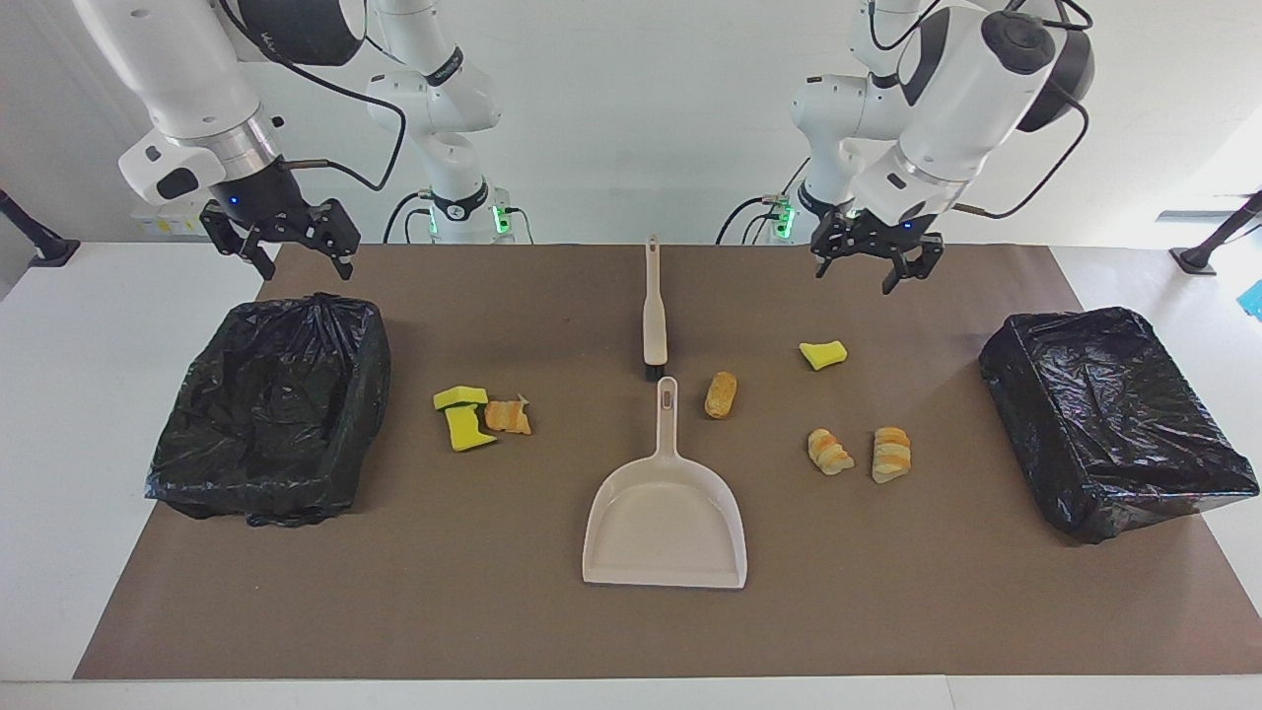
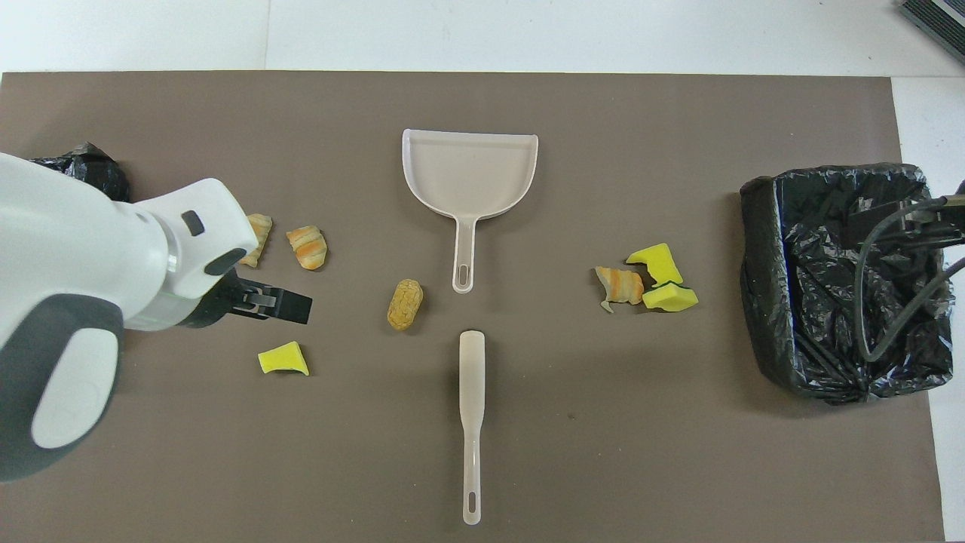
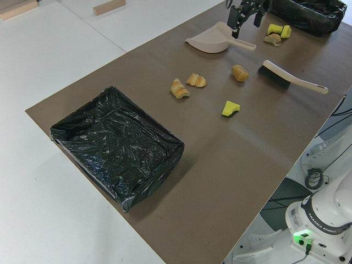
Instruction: Sweep and dump trash in bin
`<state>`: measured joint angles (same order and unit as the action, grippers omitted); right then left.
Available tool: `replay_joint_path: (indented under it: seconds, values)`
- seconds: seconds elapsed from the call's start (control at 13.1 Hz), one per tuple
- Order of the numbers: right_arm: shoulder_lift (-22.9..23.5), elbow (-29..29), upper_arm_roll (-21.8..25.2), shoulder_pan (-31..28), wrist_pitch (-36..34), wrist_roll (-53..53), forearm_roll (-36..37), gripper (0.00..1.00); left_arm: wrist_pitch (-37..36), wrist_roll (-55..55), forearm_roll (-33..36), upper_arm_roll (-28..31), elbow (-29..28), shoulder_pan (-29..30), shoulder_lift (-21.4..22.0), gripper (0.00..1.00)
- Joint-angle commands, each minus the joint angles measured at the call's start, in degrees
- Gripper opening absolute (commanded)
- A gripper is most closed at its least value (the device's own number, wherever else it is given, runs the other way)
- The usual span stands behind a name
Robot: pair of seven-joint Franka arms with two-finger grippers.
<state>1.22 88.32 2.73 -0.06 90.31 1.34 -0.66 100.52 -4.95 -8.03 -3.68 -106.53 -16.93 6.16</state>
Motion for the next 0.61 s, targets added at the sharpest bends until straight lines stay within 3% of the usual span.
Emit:
replay_joint_path:
  seconds: [0.0, 0.3, 0.53]
  values:
    - [-1.05, 0.89, -0.10, -0.37, -0.49, 1.04, -0.57, 1.00, 6.85, -9.61, -0.32, 1.13, -8.85, -7.99, 4.91, 1.00]
    - [-1.05, 0.89, -0.18, -0.37, -0.49, 1.04, -0.57, 1.00, 16.43, -24.55, 0.29, 1.04, -15.61, -17.41, 4.48, 1.00]
    - [-1.05, 0.89, -0.10, -0.37, -0.49, 1.04, -0.57, 1.00, 22.75, -26.16, 0.73, 0.78, -21.50, -22.95, 3.69, 1.00]
